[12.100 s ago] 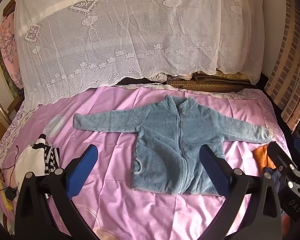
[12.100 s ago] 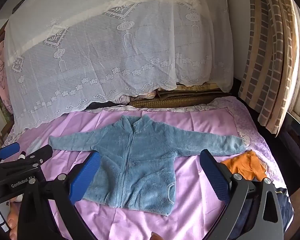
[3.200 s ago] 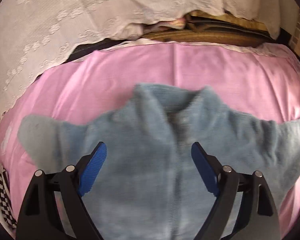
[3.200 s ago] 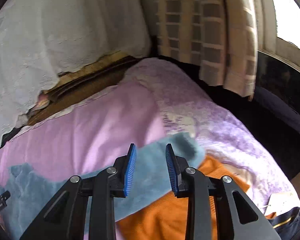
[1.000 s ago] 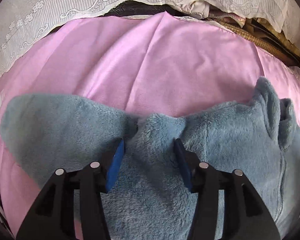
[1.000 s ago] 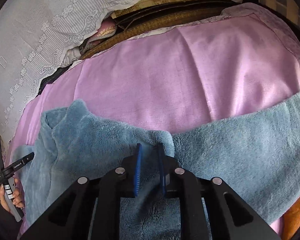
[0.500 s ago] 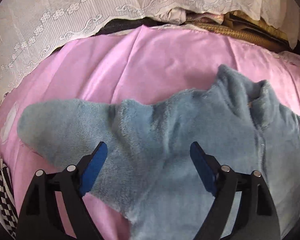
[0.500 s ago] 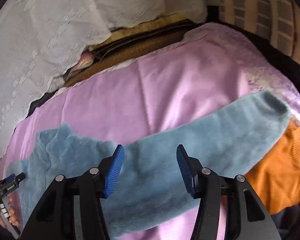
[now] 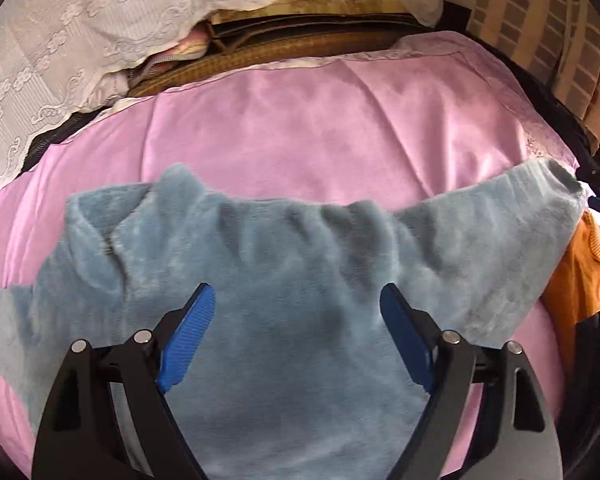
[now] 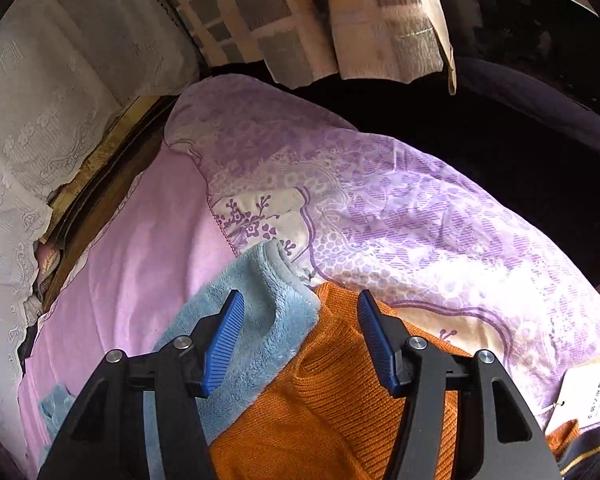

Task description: Fold small clothes

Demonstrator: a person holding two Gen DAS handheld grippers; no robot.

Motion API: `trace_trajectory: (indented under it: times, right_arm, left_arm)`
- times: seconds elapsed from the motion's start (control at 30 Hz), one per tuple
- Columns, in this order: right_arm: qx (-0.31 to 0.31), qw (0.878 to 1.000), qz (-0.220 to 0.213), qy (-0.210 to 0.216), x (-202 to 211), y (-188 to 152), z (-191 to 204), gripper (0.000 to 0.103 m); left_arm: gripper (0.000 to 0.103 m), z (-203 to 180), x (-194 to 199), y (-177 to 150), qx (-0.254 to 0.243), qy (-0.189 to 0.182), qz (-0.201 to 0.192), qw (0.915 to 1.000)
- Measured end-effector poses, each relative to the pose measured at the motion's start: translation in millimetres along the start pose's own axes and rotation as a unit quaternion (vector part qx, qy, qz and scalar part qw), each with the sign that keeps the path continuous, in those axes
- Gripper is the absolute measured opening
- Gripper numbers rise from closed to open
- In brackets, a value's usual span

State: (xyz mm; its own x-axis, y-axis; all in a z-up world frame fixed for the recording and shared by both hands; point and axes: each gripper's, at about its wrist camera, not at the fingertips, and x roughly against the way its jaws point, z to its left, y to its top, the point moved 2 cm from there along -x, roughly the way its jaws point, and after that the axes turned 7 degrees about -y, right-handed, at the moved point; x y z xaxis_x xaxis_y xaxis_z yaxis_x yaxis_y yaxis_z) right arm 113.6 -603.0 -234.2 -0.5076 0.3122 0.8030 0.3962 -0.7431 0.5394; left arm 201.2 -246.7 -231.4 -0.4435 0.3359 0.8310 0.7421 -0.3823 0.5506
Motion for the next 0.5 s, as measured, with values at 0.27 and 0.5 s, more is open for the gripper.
trace_trajectory:
  times: [0.27, 0.5]
  right_arm:
    - [0.039, 0.997, 0.041, 0.059, -17.8, 7.5, 12.9, 0.053]
    - [0.037, 0.994, 0.057, 0.086, -17.3, 16.0, 0.1, 0.012]
  left_arm:
    - [0.075, -139.1, 16.9, -3.3, -0.169, -0.006, -0.078, 0.9824]
    - [0.037, -187.9, -31.2, -6.3, -0.204, 0.010, -0.046, 0.9778]
